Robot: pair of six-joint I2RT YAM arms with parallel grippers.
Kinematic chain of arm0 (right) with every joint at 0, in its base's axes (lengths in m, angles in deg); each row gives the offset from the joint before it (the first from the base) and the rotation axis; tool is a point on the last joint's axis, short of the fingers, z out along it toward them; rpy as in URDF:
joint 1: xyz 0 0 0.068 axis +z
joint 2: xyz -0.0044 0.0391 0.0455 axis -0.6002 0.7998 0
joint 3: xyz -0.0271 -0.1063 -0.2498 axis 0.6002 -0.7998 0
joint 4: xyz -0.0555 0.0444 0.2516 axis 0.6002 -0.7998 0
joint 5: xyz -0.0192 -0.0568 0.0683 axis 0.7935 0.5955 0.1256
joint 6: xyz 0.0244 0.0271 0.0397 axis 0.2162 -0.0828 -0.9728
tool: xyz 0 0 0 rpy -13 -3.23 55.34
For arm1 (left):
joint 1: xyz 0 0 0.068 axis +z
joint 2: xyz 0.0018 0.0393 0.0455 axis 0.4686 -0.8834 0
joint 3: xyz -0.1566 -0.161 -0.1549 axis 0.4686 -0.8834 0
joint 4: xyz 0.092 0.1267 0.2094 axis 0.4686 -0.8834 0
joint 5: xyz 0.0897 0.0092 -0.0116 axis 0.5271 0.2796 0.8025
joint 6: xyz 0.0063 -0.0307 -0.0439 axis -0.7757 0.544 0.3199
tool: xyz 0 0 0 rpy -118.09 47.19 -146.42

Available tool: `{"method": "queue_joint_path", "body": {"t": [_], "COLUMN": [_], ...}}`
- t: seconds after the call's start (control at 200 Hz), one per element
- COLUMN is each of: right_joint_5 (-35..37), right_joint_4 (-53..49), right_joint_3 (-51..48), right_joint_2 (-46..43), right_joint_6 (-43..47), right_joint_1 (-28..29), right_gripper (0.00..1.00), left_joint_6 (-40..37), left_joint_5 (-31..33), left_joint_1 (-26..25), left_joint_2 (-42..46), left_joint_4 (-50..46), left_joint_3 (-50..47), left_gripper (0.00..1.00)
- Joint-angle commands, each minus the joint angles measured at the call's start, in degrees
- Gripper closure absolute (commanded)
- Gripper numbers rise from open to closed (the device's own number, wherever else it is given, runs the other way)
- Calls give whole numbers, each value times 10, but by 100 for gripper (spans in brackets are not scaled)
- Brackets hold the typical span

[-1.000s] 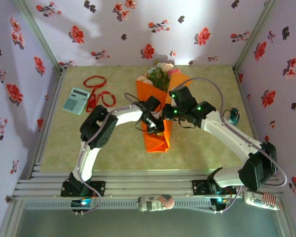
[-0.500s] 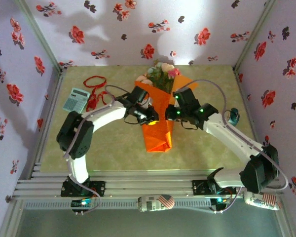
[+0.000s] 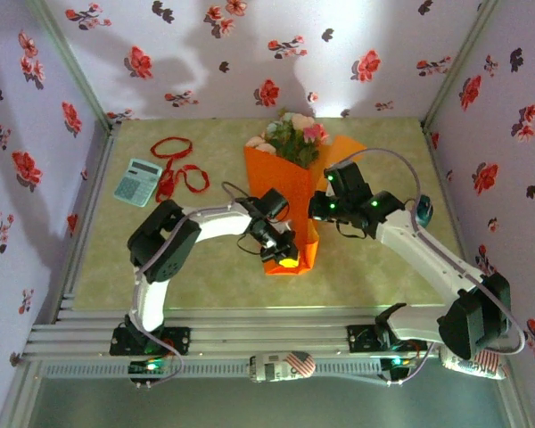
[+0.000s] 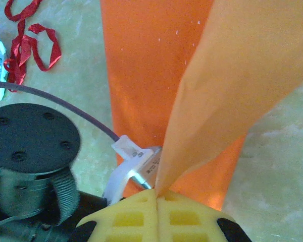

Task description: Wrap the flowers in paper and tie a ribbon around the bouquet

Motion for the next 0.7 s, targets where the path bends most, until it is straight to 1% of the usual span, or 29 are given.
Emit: {"method": "queue_joint_path", "body": {"t": [0.0, 0.2, 0.37, 0.49, 0.695], "right_joint_5": [-7, -50, -69, -70, -51], "right_joint_4": [-6, 23, 44, 53, 42], "right_joint_3": [-8, -15, -23, -24, -21], "right_joint_2": [-15, -17, -16, -11, -8], "right_joint_6": [-6, -17, -31, -38, -32], "right_joint_1": [-1, 0, 1, 1, -3], "right_gripper": [100, 100, 100, 100, 100], "left_joint_6": [-1, 14, 33, 33, 57], "left_joint_5": [-24, 7, 10, 10, -4], "left_joint_1": [-4, 0, 5, 15, 46], "left_joint_2": [-35, -57, -63, -42, 33], "left_joint_4": [2, 18, 24, 18, 32], "left_joint_3": [30, 41, 25, 23, 5], "left_gripper": [100, 100, 100, 100, 100]}}
